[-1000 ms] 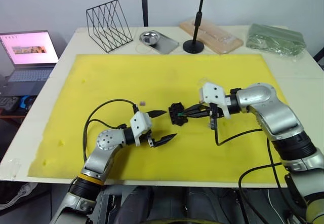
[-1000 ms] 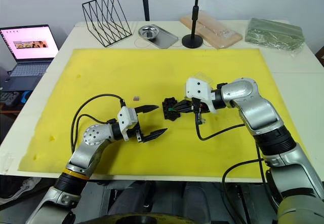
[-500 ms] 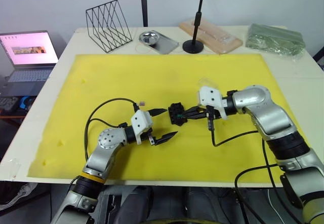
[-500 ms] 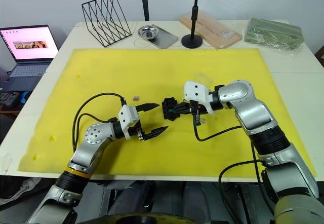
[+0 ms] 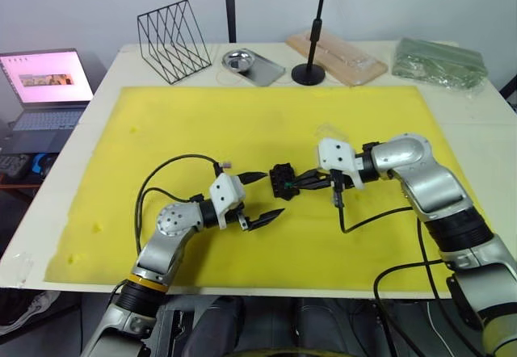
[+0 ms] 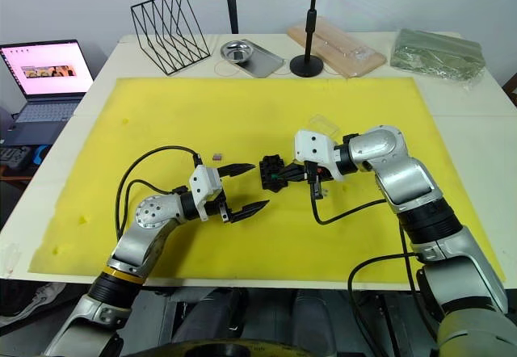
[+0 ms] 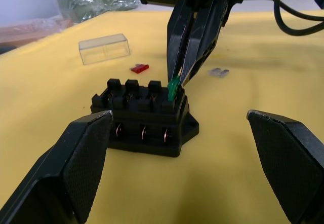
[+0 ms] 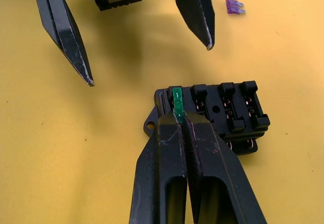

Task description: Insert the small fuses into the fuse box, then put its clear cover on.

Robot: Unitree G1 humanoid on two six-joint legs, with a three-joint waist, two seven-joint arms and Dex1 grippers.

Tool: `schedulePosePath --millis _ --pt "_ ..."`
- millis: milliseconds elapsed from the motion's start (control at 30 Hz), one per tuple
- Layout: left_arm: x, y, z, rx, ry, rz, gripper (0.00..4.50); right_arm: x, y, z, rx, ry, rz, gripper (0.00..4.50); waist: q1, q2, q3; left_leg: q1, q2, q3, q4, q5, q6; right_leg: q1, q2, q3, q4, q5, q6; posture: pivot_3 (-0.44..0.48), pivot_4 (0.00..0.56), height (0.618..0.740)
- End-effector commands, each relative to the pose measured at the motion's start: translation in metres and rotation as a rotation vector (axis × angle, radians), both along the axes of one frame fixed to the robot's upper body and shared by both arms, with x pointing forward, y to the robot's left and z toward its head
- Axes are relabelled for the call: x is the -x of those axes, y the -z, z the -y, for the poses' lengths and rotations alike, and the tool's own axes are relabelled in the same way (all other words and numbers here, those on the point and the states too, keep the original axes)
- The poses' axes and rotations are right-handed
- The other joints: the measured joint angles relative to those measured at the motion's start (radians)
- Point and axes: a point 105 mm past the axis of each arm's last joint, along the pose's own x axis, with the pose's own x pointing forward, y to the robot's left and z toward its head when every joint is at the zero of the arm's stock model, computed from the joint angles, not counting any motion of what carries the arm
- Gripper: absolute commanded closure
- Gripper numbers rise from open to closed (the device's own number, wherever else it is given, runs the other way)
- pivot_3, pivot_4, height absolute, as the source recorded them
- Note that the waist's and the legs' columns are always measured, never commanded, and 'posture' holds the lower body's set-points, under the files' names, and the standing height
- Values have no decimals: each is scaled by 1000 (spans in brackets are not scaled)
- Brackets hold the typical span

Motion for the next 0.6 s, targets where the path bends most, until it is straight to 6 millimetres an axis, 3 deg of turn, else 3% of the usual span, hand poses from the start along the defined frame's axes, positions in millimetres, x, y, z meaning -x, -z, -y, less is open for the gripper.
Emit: schedulePosePath --millis 33,167,400,500,600 --pt "1 -12 3 16 15 37 0 -3 -14 -4 -41 -6 46 3795 0 0 0 0 0 0 0 0 0 0 0 0 0 0 0 0 150 740" --pt "2 -14 3 15 14 37 0 -2 -24 -6 -86 -7 60 2487 -1 0 0 0 0 0 0 0 0 0 0 0 0 0 0 0 150 740" --pt "-1 -16 3 17 4 36 0 3 -38 -9 -178 24 59 2487 0 0 0 0 0 0 0 0 0 0 0 0 0 0 0 0 150 740" --pt "-1 -16 3 19 2 34 0 2 -39 -11 -220 59 43 3078 0 0 0 0 0 0 0 0 0 0 0 0 0 0 0 0 150 740" --pt "-1 -16 3 18 3 34 0 1 -30 -12 -218 88 21 4100 0 0 0 0 0 0 0 0 0 0 0 0 0 0 0 0 150 740"
